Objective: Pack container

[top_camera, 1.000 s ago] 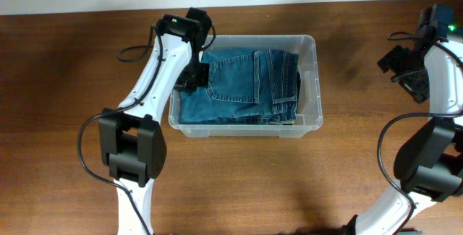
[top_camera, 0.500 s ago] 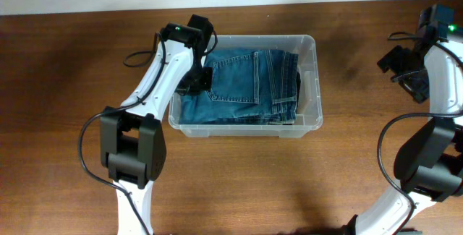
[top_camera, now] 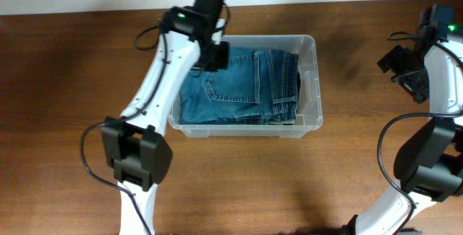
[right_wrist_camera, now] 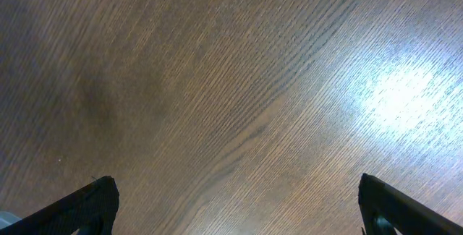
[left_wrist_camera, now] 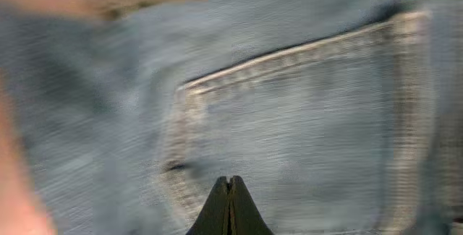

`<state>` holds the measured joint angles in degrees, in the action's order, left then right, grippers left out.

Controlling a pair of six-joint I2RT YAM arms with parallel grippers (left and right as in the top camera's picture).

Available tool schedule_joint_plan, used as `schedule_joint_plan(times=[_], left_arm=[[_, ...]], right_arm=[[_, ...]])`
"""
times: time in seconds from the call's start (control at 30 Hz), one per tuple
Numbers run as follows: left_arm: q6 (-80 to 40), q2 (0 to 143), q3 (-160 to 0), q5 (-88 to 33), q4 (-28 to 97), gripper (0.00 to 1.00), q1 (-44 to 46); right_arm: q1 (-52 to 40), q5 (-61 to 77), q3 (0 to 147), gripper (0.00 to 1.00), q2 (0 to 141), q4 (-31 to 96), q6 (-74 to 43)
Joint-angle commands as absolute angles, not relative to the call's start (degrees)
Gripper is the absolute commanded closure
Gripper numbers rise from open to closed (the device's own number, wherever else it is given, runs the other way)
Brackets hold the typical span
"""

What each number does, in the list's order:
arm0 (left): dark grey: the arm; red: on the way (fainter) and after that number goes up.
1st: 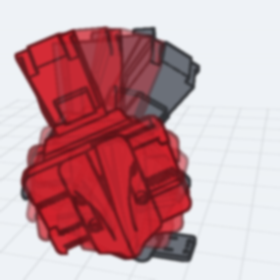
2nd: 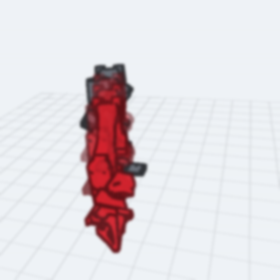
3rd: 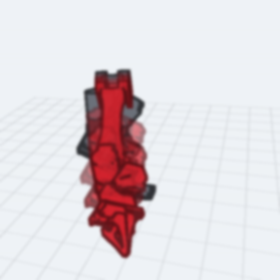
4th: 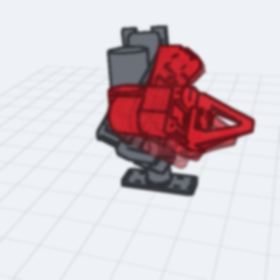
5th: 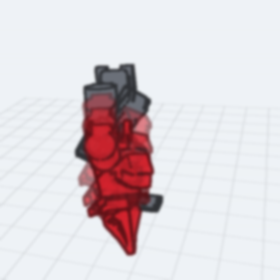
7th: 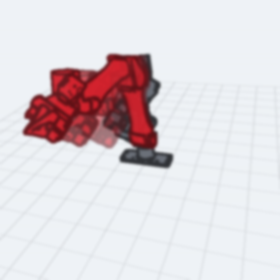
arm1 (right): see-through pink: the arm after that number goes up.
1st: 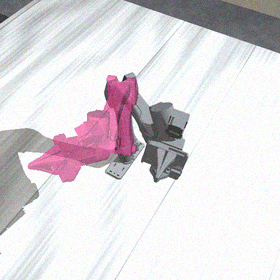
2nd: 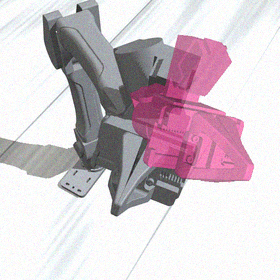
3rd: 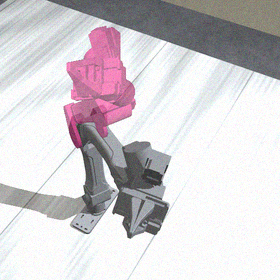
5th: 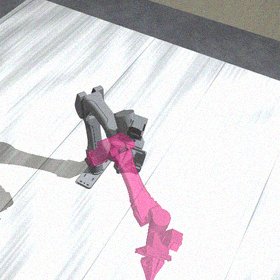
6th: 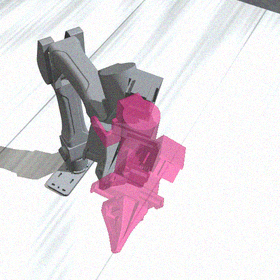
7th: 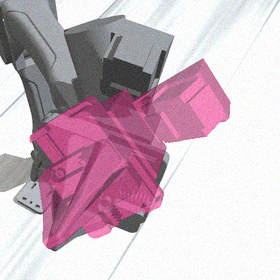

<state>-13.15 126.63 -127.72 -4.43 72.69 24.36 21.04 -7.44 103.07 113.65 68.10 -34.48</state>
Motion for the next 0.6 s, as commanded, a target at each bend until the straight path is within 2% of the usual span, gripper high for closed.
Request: schedule_joint_plan(times=[0.0,0.33,0.57], left_arm=[[-13.7,126.0,-127.4,-6.3,70.6,0.99,28.4],[-14.5,131.5,-127.4,-3.0,65.4,0.99,35.4],[-14.5,137.3,-127.4,-3.0,59.0,0.98,35.9]], right_arm=[[21.4,-8.2,103.1,0.02,113.9,68.1,-35.0],[21.4,-8.2,103.1,0.02,113.9,68.1,-35.0],[21.4,-8.2,103.1,0.01,113.9,68.1,-35.0]])
